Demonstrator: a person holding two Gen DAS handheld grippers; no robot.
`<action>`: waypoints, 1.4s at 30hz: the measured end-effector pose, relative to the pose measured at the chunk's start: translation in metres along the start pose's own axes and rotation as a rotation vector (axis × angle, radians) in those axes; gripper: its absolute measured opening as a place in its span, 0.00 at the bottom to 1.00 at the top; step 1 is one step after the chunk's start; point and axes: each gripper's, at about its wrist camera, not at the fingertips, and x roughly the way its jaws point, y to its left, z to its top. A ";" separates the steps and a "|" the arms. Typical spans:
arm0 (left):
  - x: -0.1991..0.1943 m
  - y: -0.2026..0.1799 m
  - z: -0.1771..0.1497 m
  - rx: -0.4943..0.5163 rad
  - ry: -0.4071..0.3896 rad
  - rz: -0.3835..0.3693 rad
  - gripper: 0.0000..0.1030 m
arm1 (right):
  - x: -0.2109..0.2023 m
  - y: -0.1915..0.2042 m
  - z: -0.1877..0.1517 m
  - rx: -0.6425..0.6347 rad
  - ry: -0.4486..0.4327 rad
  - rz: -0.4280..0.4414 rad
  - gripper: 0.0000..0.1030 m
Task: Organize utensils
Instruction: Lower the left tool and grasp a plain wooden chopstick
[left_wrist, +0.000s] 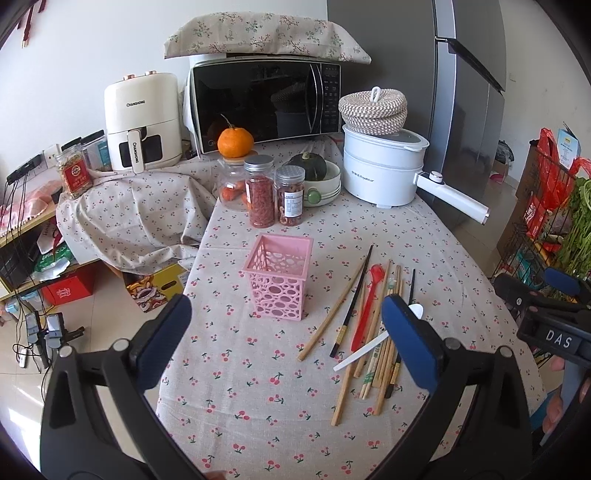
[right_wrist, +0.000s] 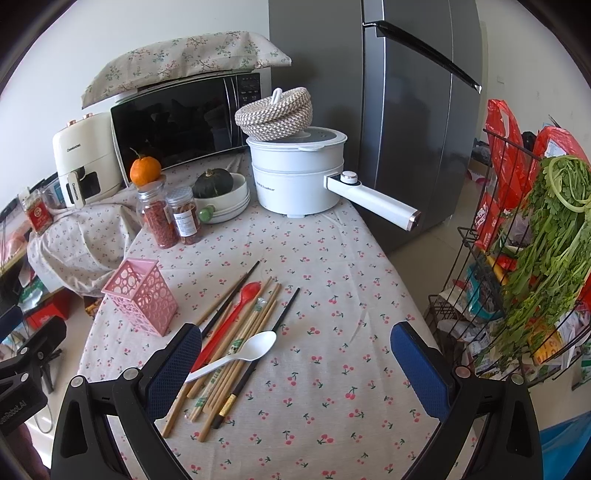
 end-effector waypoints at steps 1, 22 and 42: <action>0.001 -0.001 0.000 0.005 0.003 -0.003 0.99 | 0.000 -0.001 0.002 0.001 0.003 0.000 1.00; 0.129 -0.087 0.045 0.250 0.482 -0.200 0.61 | 0.109 -0.052 0.031 0.091 0.381 0.151 0.83; 0.271 -0.109 0.022 0.234 0.789 -0.132 0.13 | 0.165 -0.075 0.028 0.162 0.493 0.211 0.78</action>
